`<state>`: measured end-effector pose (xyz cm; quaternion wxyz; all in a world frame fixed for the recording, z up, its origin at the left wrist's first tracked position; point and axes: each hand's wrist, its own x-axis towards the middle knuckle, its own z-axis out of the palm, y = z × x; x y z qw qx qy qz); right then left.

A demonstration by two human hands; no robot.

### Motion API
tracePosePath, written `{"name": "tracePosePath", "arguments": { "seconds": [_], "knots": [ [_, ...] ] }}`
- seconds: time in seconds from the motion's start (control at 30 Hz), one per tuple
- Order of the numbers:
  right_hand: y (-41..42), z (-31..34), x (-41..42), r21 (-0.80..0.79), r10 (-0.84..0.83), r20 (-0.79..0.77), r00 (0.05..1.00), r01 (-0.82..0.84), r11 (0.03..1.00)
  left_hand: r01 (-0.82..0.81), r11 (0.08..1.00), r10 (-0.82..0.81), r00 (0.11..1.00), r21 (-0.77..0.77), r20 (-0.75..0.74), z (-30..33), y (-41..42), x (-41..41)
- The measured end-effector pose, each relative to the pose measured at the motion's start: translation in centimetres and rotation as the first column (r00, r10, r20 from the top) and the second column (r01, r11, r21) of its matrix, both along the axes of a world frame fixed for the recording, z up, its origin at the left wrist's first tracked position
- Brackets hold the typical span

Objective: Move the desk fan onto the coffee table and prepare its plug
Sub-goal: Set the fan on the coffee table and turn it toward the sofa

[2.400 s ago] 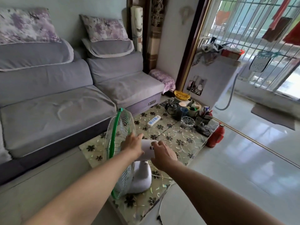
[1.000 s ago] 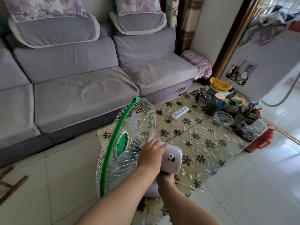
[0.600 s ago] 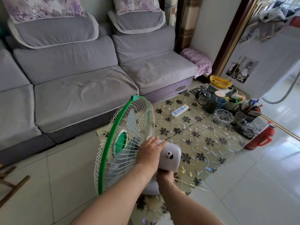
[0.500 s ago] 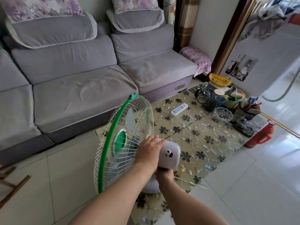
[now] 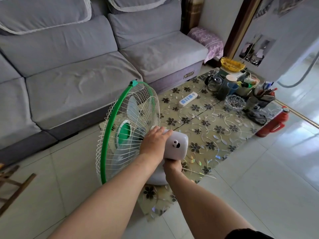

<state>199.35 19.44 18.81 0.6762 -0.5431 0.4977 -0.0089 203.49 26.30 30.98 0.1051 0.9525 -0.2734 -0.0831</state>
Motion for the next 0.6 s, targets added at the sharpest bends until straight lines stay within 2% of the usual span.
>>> {"name": "tracePosePath", "arguments": {
  "seconds": [0.13, 0.3, 0.47, 0.6],
  "knots": [
    [0.4, -0.1, -0.4, -0.172, 0.111, -0.188, 0.976, -0.144, 0.974, 0.003, 1.0, -0.003, 1.0, 0.006, 0.001, -0.1, 0.0, 0.0],
    [0.3, -0.2, -0.3, -0.194, 0.15, -0.202, 0.968, -0.19, 0.962, 0.002, 1.0, -0.003, 1.0, 0.008, 0.024, -0.4, 0.0, 0.1],
    [0.3, 0.0, -0.1, -0.099, 0.099, -0.171, 0.98, -0.117, 0.988, 0.021, 1.0, -0.021, 0.999, 0.014, 0.039, -0.6, 0.0, 0.1],
    [0.2, 0.5, -0.5, -0.116, 0.151, -0.134, 0.979, -0.167, 0.979, 0.033, 0.999, -0.034, 0.998, 0.024, 0.051, -1.0, 0.1, 0.1]
  ]
}}
